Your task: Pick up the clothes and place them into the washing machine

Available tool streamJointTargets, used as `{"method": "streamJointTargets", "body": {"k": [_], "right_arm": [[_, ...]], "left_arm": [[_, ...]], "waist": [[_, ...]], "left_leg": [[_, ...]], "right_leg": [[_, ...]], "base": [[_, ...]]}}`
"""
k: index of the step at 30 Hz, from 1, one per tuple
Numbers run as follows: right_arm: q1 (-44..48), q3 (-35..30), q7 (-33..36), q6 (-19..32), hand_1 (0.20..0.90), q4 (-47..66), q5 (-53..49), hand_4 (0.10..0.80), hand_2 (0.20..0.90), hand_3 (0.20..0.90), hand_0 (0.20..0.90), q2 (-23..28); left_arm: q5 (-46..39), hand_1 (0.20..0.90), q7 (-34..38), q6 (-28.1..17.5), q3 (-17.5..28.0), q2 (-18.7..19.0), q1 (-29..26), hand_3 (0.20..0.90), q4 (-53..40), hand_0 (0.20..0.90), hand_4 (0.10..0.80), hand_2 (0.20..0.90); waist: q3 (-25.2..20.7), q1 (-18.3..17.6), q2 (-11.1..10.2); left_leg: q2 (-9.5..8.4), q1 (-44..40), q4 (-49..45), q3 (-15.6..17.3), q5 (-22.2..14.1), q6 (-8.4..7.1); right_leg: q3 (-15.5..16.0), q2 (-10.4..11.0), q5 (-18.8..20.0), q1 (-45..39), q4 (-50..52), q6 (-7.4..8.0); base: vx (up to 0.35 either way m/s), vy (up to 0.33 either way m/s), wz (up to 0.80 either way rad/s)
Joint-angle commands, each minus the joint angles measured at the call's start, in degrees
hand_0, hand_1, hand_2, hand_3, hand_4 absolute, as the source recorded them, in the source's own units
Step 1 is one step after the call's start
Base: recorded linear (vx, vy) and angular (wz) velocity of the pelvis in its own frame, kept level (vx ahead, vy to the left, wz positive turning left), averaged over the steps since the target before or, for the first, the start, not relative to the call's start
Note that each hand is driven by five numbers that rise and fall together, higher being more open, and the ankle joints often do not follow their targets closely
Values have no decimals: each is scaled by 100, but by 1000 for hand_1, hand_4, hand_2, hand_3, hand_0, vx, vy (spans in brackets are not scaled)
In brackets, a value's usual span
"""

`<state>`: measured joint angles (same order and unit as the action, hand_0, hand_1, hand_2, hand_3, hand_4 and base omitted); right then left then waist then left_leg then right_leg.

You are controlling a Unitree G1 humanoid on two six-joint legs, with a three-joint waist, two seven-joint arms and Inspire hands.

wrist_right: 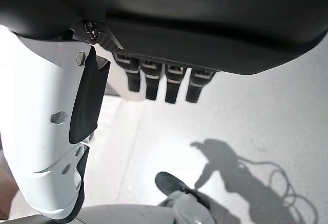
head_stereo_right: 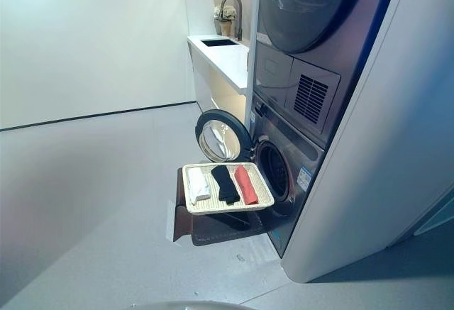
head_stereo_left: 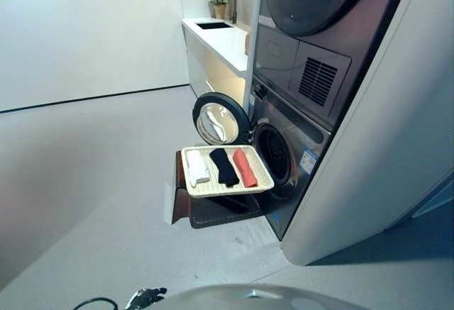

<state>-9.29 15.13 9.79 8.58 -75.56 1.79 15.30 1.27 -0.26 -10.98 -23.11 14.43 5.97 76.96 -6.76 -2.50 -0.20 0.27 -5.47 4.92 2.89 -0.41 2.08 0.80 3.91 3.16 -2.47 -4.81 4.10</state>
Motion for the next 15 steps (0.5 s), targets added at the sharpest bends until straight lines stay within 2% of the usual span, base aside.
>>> {"method": "streamJointTargets", "body": {"k": [1, 15], "right_arm": [[519, 77, -77, 48, 900, -57, 44, 800, 900, 900, 900, -53], [508, 43, -85, 49, 900, -106, 31, 800, 900, 900, 900, -62]], "left_arm": [[0, 900, -13, -110, 234, -230, -503, 900, 68, 900, 800, 900], [-142, 900, -42, -92, 334, -273, -488, 900, 133, 900, 800, 900]], "waist": [[209, -39, -29], [210, -31, -38]], "left_leg": [[80, 31, 8, 167, -241, -520], [55, 15, 8, 166, -264, -504]], "right_leg": [[111, -42, -95, -123, -19, 199], [116, -23, -86, -123, -19, 212]], "base": [[0, 0, 0], [0, 0, 0]]}}
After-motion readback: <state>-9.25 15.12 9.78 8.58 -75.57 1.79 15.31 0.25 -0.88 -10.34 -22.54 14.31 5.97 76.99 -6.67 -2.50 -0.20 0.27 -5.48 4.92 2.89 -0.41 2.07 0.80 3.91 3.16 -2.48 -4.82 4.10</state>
